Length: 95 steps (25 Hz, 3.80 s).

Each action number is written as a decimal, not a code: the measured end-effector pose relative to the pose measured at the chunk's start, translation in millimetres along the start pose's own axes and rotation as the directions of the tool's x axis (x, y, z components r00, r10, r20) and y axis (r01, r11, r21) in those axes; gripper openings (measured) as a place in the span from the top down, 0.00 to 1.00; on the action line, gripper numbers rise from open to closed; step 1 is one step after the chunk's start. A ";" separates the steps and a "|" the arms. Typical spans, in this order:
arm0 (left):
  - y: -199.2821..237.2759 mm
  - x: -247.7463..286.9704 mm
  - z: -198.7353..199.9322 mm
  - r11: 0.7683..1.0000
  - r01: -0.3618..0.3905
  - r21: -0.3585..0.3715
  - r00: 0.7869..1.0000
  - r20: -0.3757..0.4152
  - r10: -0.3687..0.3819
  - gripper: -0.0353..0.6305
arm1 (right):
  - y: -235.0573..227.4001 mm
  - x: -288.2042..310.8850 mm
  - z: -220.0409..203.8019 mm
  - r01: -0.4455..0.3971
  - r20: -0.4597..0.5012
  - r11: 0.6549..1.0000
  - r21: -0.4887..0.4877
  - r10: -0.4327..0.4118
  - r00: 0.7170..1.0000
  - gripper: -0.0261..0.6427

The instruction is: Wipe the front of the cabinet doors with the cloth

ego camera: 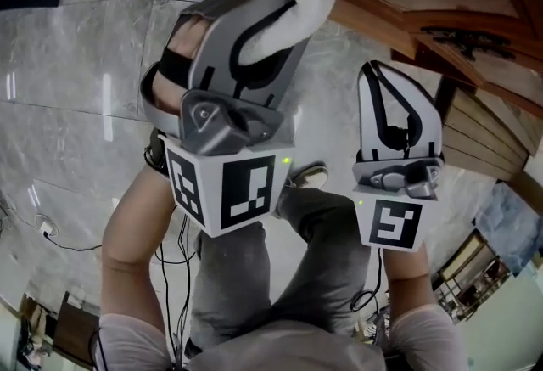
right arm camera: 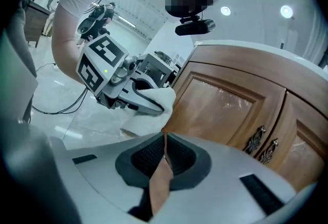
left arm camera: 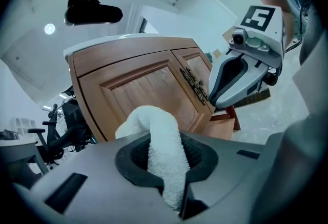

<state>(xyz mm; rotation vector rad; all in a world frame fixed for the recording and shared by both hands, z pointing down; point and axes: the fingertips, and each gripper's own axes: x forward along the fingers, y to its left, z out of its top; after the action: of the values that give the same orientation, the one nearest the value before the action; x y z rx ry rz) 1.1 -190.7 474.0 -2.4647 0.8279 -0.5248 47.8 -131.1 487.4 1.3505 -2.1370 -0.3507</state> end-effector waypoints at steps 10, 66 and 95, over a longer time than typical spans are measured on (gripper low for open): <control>27.1 -30.6 73.4 1.000 -0.022 -0.017 0.993 -0.120 0.020 0.84 | -42.0 -61.1 56.4 -0.035 0.008 0.999 0.024 0.035 0.999 0.90; 306.8 -250.9 604.3 0.986 -0.157 -0.063 0.987 -0.040 0.155 0.84 | -322.6 -378.3 501.3 0.212 0.006 0.974 0.077 -0.213 0.977 0.90; 293.8 -271.2 596.6 0.991 -0.134 0.012 0.990 -0.046 0.134 0.84 | -299.0 -380.8 531.8 0.155 0.019 0.987 0.045 -0.156 0.988 0.90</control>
<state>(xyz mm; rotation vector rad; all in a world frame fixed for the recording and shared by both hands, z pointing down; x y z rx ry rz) -39.5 -31.8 -225.1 -2.3761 0.9998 -0.5381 70.5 27.2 -213.8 1.5500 -2.0731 -0.3851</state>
